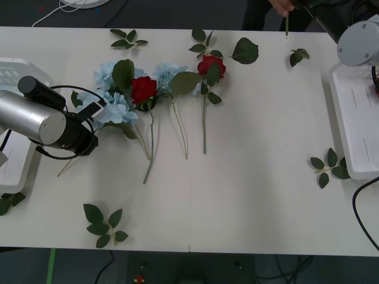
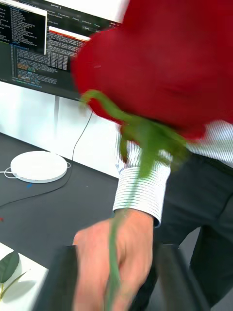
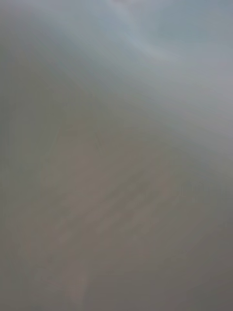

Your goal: Place the red flowers into the right box and the blue flowers into the left box. If a person shows an open palm, hand one flower to the person first, then continue sorting.

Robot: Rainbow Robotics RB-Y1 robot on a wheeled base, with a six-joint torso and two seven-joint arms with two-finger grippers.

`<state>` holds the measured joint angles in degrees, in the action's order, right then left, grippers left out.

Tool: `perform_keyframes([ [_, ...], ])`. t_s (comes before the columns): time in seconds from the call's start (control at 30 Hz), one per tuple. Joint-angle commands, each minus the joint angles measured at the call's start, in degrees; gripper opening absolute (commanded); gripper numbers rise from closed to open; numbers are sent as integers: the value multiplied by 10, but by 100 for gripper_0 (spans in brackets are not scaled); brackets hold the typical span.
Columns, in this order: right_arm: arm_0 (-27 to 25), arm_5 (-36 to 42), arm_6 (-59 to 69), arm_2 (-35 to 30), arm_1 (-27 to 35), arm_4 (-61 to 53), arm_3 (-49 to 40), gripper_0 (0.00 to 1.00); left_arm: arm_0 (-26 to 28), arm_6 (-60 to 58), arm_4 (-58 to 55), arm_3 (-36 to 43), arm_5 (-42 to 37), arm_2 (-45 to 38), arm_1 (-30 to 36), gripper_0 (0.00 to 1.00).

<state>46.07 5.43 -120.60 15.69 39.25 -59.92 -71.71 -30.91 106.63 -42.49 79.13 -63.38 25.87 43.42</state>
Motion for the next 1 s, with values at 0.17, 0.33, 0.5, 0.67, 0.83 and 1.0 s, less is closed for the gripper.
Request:
perform_keyframes([
  [0.17, -3, 19, 14, -13, 2, -15, -25, 100, 4, -50, 6, 4, 5, -4, -6, 0],
  [0.33, -4, 146, 55, -22, 48, -56, -42, 100, 4, -50, 6, 4, 5, -4, -6, 0],
  [0.5, -15, 333, 84, -55, 102, -114, -38, 100, 10, -50, 7, -1, 6, 1, -10, 0],
  [0.67, -28, 470, 169, -74, 133, -120, -33, 100, 6, -49, -3, 1, 10, -4, -5, 0],
  [0.83, -26, 558, 247, -75, 136, -51, -41, 100, -6, -49, -15, 26, -48, -64, -3, 0],
  [1.0, -7, 631, 318, -74, 87, 47, -55, 100, -9, -41, -17, 93, -164, -206, -3, 0],
])
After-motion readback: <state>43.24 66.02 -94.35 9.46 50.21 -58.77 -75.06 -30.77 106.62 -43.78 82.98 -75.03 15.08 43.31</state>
